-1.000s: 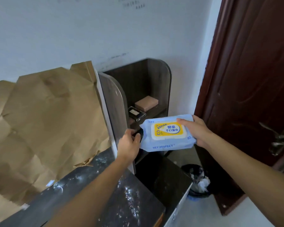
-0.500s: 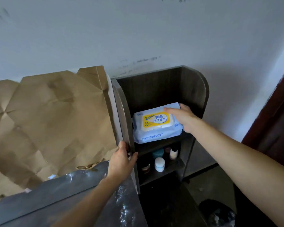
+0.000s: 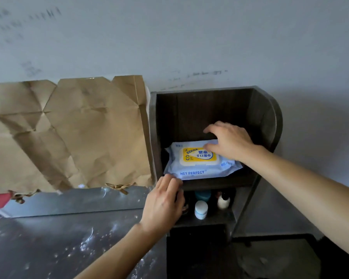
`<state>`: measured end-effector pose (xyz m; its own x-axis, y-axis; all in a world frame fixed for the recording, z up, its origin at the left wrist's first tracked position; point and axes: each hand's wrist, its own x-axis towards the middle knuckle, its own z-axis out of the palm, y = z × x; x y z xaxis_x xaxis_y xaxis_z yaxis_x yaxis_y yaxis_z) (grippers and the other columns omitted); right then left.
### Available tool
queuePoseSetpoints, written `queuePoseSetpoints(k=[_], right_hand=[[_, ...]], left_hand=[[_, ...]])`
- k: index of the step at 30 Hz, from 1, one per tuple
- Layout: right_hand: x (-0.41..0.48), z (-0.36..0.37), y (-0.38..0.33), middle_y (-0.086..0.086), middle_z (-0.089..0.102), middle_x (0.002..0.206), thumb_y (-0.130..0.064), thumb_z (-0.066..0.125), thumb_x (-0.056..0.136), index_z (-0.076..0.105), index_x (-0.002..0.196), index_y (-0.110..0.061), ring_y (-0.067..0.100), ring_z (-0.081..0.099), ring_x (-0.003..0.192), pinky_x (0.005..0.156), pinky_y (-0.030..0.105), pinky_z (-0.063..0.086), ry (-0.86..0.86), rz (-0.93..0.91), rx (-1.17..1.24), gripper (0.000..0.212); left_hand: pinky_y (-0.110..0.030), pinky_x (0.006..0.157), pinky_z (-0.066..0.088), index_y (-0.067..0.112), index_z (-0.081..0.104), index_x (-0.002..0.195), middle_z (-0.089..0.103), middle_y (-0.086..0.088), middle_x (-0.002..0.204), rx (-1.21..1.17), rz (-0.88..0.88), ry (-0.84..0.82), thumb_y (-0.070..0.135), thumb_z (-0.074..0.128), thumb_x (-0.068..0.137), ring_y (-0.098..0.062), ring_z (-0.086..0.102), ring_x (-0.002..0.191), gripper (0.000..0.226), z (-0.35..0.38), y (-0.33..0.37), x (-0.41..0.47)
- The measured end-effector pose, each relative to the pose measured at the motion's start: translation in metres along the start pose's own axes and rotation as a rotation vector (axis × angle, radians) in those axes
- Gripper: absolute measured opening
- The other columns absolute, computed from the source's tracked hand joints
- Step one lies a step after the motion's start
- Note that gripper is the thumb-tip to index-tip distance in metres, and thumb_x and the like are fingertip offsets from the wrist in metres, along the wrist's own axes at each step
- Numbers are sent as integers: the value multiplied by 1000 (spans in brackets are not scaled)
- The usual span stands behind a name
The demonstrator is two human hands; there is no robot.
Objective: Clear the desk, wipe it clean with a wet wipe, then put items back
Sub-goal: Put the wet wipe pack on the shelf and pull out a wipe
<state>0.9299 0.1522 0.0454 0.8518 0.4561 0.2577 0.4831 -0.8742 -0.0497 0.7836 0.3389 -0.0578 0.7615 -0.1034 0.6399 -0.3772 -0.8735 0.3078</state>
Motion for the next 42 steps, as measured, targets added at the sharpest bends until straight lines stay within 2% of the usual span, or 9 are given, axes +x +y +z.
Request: queuePoseSetpoints(k=[3, 9, 12, 14, 17, 23, 26, 34, 42], right_hand=[[-7, 7, -1, -7, 54, 132, -62, 60, 77, 51, 129, -30, 18, 53, 117, 89, 36, 47, -223, -173, 25, 62], [-11, 26, 4, 0, 50, 140, -57, 47, 89, 49, 135, -21, 20, 49, 126, 100, 36, 42, -198, -307, -73, 58], [-2, 20, 8, -1, 65, 123, -56, 47, 90, 61, 123, -26, 20, 59, 112, 92, 36, 47, -252, -233, 100, 47], [7, 11, 12, -1, 72, 93, -54, 46, 91, 71, 103, -22, 16, 65, 88, 78, 36, 52, -286, -123, 339, 42], [22, 4, 17, 8, 54, 64, -50, 44, 94, 63, 83, 2, 21, 54, 60, 57, 37, 44, -282, 8, 537, 57], [30, 22, 24, 8, 64, 67, -46, 47, 94, 64, 74, -10, 25, 61, 67, 60, 35, 47, 40, 236, 437, 44], [24, 33, 24, 5, 64, 68, -38, 55, 93, 62, 77, -11, 21, 61, 63, 59, 31, 48, 35, 338, 523, 32], [16, 39, 29, 13, 69, 71, -21, 65, 89, 62, 79, -6, 18, 63, 54, 53, 29, 55, -13, 548, 883, 18], [8, 42, 33, 12, 67, 66, -20, 67, 87, 63, 71, -3, 18, 62, 54, 57, 31, 56, 26, 527, 982, 23]], left_hand=[[-39, 92, 48, 0, 56, 114, 53, -21, 124, 143, 47, -91, 14, 51, 78, -36, 51, 115, 39, 18, 2, 13], [-39, 93, 50, -1, 52, 125, 51, -21, 131, 305, 3, -240, 23, 54, 71, -36, 49, 121, 59, 33, -3, 9], [-36, 88, 51, 0, 52, 124, 51, -21, 127, 288, -15, -220, 22, 55, 71, -33, 55, 110, 58, 33, -5, 12], [-36, 86, 52, 1, 52, 123, 51, -20, 125, 294, -26, -228, 22, 56, 70, -33, 56, 105, 57, 34, -5, 13], [-36, 81, 53, 2, 54, 118, 53, -19, 121, 299, -23, -239, 21, 51, 71, -32, 58, 98, 51, 33, -4, 12], [-37, 72, 50, 6, 63, 92, 58, -10, 97, 137, -27, -45, 19, 45, 83, -28, 54, 84, 24, 24, 9, 33], [-34, 70, 47, 6, 65, 91, 59, -8, 92, 53, -73, -10, 17, 55, 86, -25, 55, 85, 15, 26, 20, 62], [-35, 71, 49, 9, 62, 87, 66, -10, 88, 117, -395, -377, 50, 61, 84, -28, 60, 84, 41, 51, 27, 128], [-39, 79, 42, 13, 53, 81, 66, -12, 90, 247, -343, -360, 28, 51, 86, -31, 57, 90, 17, 58, 38, 129]])
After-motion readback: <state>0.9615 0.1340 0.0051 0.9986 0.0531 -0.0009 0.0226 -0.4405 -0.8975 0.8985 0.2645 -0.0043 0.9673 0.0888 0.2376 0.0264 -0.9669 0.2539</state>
